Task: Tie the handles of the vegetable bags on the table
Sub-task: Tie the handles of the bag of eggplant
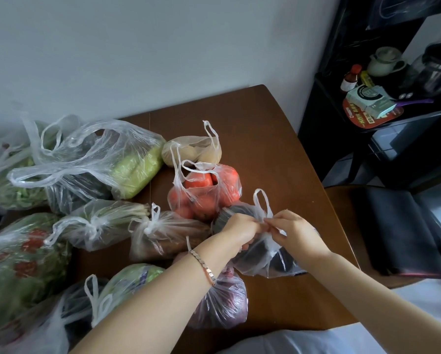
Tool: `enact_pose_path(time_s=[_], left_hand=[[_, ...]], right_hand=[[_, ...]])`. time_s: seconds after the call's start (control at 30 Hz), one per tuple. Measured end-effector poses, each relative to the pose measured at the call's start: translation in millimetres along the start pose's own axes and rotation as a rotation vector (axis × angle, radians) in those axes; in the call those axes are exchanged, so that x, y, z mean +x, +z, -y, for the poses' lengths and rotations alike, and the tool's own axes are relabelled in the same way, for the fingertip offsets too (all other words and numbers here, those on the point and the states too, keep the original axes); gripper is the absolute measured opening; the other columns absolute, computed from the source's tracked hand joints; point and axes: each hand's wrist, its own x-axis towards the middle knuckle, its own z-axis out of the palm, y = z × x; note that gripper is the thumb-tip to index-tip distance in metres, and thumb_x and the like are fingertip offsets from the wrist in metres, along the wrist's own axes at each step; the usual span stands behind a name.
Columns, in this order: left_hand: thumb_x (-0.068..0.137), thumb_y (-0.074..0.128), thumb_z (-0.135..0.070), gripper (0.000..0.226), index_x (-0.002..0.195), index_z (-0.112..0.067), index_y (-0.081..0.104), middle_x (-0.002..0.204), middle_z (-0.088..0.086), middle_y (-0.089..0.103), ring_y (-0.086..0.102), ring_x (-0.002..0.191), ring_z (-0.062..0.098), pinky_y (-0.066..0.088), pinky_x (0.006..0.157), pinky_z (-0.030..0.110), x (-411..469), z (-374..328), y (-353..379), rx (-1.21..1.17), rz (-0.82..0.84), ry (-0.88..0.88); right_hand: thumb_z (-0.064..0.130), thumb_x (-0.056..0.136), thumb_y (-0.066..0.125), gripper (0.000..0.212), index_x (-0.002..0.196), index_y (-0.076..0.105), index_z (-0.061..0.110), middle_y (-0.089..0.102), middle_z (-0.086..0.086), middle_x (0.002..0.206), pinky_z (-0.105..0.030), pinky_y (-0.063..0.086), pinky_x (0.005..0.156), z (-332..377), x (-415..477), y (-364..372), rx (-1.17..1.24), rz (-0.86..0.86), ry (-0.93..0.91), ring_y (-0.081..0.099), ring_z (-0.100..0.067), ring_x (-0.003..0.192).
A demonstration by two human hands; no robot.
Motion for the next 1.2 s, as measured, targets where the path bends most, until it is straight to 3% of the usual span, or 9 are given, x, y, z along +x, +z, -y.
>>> enact_pose_path(time_s=[0.13,0.27,0.47,0.6,0.77,0.83,0.97,1.07,1.2], left_hand=[[0.086,0.062,-0.033,0.027,0.093,-0.007,0.064,0.055,0.001,0.041,0.033,0.045,0.012,0.027,0.043,0.022,-7.5,1.5,-2.5,0.069,0.019,-0.009],[0.087,0.061,-0.033,0.031,0.062,-0.015,0.054,0.051,-0.003,0.041,0.034,0.048,0.01,0.027,0.048,0.021,-10.6,6.0,-5.7,0.186,0.025,0.174],[0.093,0.053,-0.03,0.031,0.063,-0.025,0.049,0.06,-0.01,0.051,0.048,0.057,0.006,0.035,0.053,0.02,-11.0,7.3,-2.4,0.354,-0.054,0.36],[0.093,0.051,-0.032,0.025,0.086,-0.013,0.065,0.079,0.004,0.066,0.061,0.071,0.017,0.05,0.067,0.033,-12.3,8.4,-0.5,0.395,-0.11,0.412],[0.093,0.051,-0.032,0.027,0.102,-0.013,0.068,0.092,0.006,0.071,0.064,0.081,0.02,0.049,0.067,0.029,-10.0,16.4,0.8,0.421,-0.159,0.52],[0.093,0.053,-0.028,0.024,0.106,-0.015,0.068,0.096,0.004,0.071,0.064,0.083,0.018,0.046,0.065,0.02,-5.6,20.9,-2.2,0.379,-0.137,0.511],[0.092,0.055,-0.021,0.019,0.101,-0.013,0.069,0.091,0.002,0.068,0.058,0.077,0.012,0.041,0.065,0.015,-3.4,22.0,-3.5,0.307,-0.095,0.486],[0.09,0.057,-0.025,0.018,0.099,-0.014,0.069,0.085,-0.004,0.064,0.056,0.079,0.008,0.042,0.07,0.018,-4.9,17.1,-2.4,0.142,-0.032,0.406],[0.091,0.056,-0.028,0.019,0.073,-0.024,0.062,0.064,-0.008,0.055,0.048,0.064,0.007,0.036,0.062,0.022,-4.7,16.8,-3.0,0.114,0.007,0.357]], right_hand=[[0.013,0.09,0.056,0.026,0.114,0.065,0.013,0.061,-0.005,0.108,-0.023,0.047,0.083,-0.7,6.7,-7.6,0.06,0.189,0.069,0.058,-0.02,0.099],[0.019,0.092,0.051,0.026,0.114,0.062,0.009,0.055,-0.006,0.115,-0.025,0.048,0.083,10.3,15.0,-14.2,-0.019,0.329,0.183,0.056,-0.02,0.097],[0.011,0.086,0.058,0.021,0.105,0.067,0.009,0.067,-0.004,0.101,-0.023,0.05,0.077,1.3,2.2,-9.2,0.19,0.081,0.253,0.058,-0.012,0.085],[0.005,0.079,0.066,0.012,0.086,0.069,0.014,0.066,0.007,0.08,-0.014,0.051,0.065,0.6,-0.5,-6.3,0.421,-0.071,0.334,0.062,-0.008,0.074],[0.001,0.079,0.067,0.014,0.069,0.063,0.011,0.063,0.003,0.059,-0.012,0.044,0.049,-3.2,4.5,-17.6,0.746,0.069,0.492,0.053,-0.007,0.053],[-0.001,0.081,0.062,0.018,0.068,0.062,0.012,0.057,0.003,0.057,-0.011,0.038,0.048,-2.9,7.3,-23.0,0.698,0.196,0.475,0.046,-0.004,0.049],[-0.01,0.078,0.059,0.029,0.075,0.069,0.018,0.068,0.0,0.077,-0.018,0.052,0.068,-4.0,8.5,-32.8,0.686,0.381,0.387,0.063,-0.009,0.07],[-0.008,0.077,0.064,0.037,0.076,0.071,0.029,0.07,0.003,0.079,-0.019,0.054,0.065,-2.5,7.1,-25.1,0.536,0.208,0.263,0.065,-0.009,0.07],[0.003,0.081,0.066,0.028,0.09,0.072,0.029,0.068,0.005,0.088,-0.019,0.056,0.073,-3.6,-1.0,-11.2,0.393,0.063,0.184,0.065,-0.011,0.083]])
